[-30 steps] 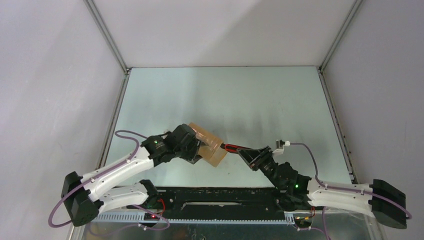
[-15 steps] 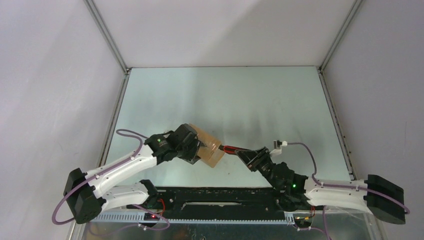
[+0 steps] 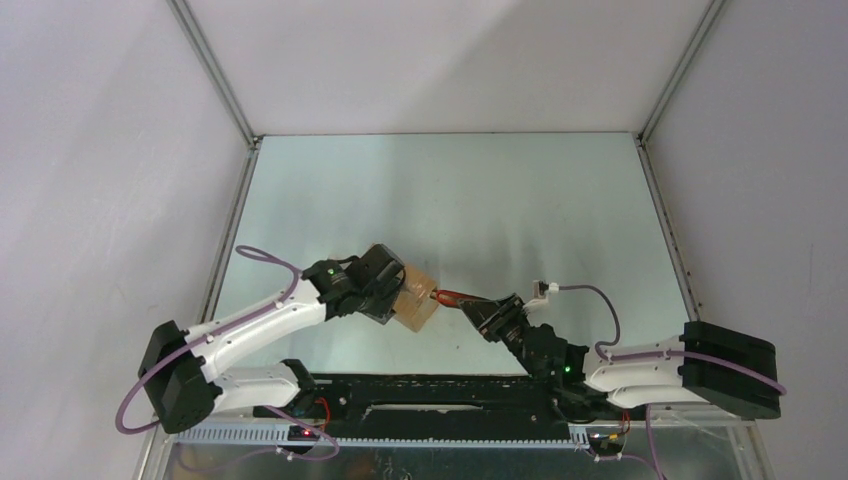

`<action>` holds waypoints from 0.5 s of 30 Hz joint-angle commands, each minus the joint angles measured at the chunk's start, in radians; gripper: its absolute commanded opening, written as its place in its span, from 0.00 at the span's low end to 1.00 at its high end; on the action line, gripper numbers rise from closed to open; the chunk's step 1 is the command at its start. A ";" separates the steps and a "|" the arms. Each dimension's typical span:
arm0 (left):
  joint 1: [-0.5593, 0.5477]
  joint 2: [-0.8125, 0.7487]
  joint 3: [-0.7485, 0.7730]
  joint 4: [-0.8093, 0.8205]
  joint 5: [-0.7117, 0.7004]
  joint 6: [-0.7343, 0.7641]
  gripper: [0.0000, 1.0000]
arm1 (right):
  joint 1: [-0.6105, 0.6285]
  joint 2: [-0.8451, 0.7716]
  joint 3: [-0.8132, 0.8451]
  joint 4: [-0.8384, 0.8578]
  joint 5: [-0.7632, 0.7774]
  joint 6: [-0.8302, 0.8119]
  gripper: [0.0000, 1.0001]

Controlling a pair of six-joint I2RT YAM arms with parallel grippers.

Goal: Unpack the express box

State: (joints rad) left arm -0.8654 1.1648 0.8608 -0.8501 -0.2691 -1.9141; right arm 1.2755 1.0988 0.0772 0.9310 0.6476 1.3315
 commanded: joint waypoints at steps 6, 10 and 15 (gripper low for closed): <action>0.084 -0.109 -0.005 0.217 -0.010 -0.092 0.00 | 0.068 -0.137 -0.044 -0.047 -0.239 0.015 0.00; 0.100 -0.154 -0.041 0.184 -0.021 -0.090 0.00 | 0.028 -0.245 -0.075 -0.119 -0.238 0.021 0.00; 0.103 -0.187 -0.090 0.179 -0.019 -0.102 0.00 | -0.019 -0.380 -0.105 -0.239 -0.246 0.011 0.00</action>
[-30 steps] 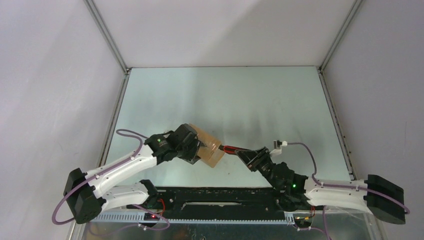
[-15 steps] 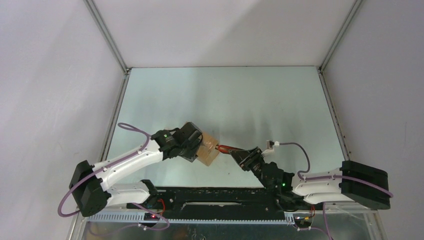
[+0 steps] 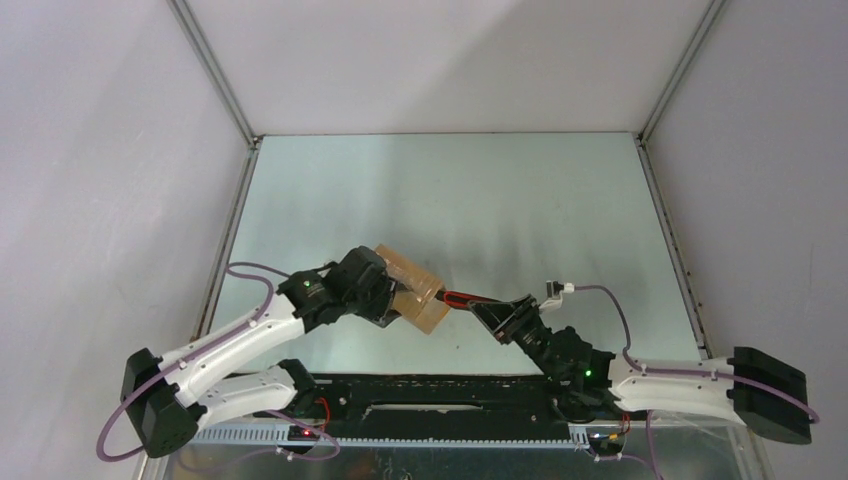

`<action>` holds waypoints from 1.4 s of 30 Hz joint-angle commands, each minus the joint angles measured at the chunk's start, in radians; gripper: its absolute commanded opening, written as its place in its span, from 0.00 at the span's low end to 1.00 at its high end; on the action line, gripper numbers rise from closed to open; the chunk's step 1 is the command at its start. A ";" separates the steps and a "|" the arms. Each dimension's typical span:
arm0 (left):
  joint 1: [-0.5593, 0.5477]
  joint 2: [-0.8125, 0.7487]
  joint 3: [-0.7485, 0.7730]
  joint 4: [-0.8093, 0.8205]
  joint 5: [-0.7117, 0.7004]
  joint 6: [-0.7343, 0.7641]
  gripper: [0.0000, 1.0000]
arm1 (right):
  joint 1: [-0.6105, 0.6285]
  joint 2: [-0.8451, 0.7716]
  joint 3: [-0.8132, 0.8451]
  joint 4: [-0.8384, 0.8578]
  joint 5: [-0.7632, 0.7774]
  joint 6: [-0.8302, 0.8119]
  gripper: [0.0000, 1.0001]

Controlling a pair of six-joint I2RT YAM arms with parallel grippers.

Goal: Unpack the express box

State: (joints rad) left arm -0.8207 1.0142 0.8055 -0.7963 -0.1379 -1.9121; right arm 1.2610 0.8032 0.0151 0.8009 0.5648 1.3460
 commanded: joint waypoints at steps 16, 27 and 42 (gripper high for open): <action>-0.004 0.077 0.071 0.221 -0.111 -0.106 0.00 | 0.076 0.221 0.055 0.111 -0.196 -0.038 0.00; -0.032 0.102 0.094 0.201 -0.141 -0.127 0.00 | 0.114 0.362 0.065 0.247 -0.189 -0.018 0.00; 0.031 -0.004 0.002 0.134 -0.146 -0.114 0.00 | 0.028 0.003 -0.007 -0.068 -0.174 -0.035 0.00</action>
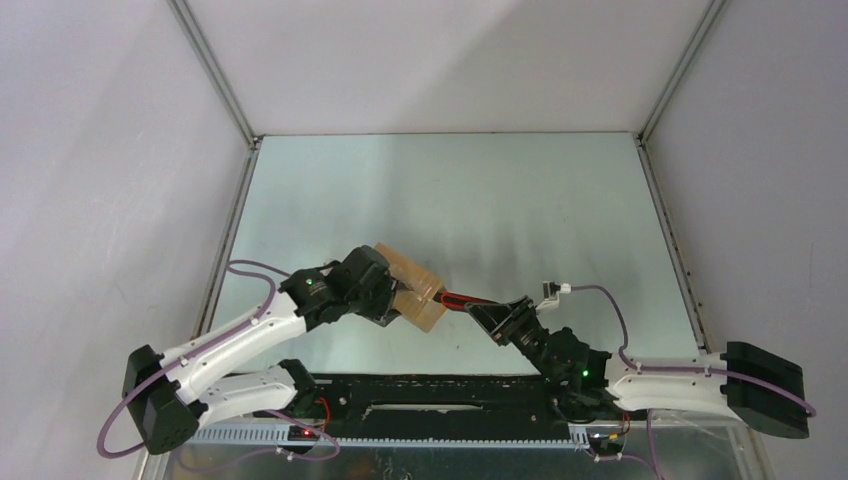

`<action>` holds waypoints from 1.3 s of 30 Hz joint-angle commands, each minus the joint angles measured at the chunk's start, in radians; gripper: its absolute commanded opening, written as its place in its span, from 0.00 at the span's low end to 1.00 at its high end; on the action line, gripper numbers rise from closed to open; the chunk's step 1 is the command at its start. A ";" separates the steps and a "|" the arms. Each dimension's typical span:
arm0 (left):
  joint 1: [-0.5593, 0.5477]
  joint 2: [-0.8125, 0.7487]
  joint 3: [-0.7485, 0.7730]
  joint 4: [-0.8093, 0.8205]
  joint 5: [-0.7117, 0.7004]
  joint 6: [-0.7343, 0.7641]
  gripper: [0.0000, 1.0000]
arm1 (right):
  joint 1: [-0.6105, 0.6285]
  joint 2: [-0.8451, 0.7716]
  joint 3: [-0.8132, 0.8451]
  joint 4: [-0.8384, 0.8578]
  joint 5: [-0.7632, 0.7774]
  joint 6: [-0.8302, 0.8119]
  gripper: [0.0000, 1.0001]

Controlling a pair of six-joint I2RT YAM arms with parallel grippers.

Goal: Unpack the express box

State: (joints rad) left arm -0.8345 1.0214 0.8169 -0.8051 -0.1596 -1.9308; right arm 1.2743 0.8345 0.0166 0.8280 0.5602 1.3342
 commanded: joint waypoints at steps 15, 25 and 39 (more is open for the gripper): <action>-0.007 0.114 0.103 0.247 -0.095 -0.112 0.00 | 0.136 0.342 0.129 0.171 -0.208 -0.043 0.00; 0.007 0.034 0.034 0.176 -0.132 -0.123 0.00 | 0.085 0.162 0.021 0.082 -0.156 -0.013 0.00; 0.014 0.038 0.023 0.204 -0.115 -0.122 0.00 | 0.087 0.075 0.041 -0.018 -0.169 -0.043 0.00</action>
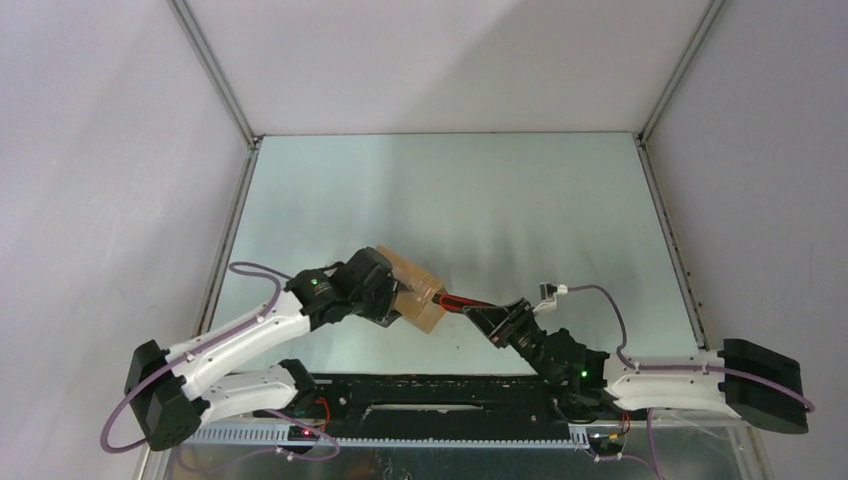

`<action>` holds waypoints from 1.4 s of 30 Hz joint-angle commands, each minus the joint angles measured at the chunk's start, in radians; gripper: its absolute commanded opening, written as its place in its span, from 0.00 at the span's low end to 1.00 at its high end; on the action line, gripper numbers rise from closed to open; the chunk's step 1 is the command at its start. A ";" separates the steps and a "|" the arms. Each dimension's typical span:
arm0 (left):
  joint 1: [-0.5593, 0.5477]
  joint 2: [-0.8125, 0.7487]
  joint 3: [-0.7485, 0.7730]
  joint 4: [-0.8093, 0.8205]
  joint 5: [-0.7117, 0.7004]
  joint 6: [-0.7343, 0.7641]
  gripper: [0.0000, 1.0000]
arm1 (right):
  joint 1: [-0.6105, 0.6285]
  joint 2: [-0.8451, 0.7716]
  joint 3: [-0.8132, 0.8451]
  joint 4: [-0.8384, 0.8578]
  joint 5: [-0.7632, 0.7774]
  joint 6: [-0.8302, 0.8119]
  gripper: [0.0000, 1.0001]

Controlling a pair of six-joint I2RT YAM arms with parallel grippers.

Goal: Unpack the express box

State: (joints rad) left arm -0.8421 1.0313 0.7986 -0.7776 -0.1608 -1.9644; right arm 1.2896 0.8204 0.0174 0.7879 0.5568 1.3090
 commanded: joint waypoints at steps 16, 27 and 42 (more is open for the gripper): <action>-0.020 0.074 0.105 0.118 -0.122 -0.053 0.00 | 0.068 0.241 0.050 0.179 -0.175 0.026 0.00; -0.019 -0.006 0.008 0.113 -0.115 -0.063 0.00 | -0.036 0.018 -0.013 0.025 -0.226 0.025 0.00; -0.031 0.128 0.136 0.168 -0.082 -0.041 0.00 | 0.091 0.265 0.091 0.176 -0.226 -0.003 0.00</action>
State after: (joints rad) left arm -0.8673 1.1328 0.8192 -0.8143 -0.2379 -1.9472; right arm 1.3037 0.9932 0.0586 0.8410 0.5591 1.3048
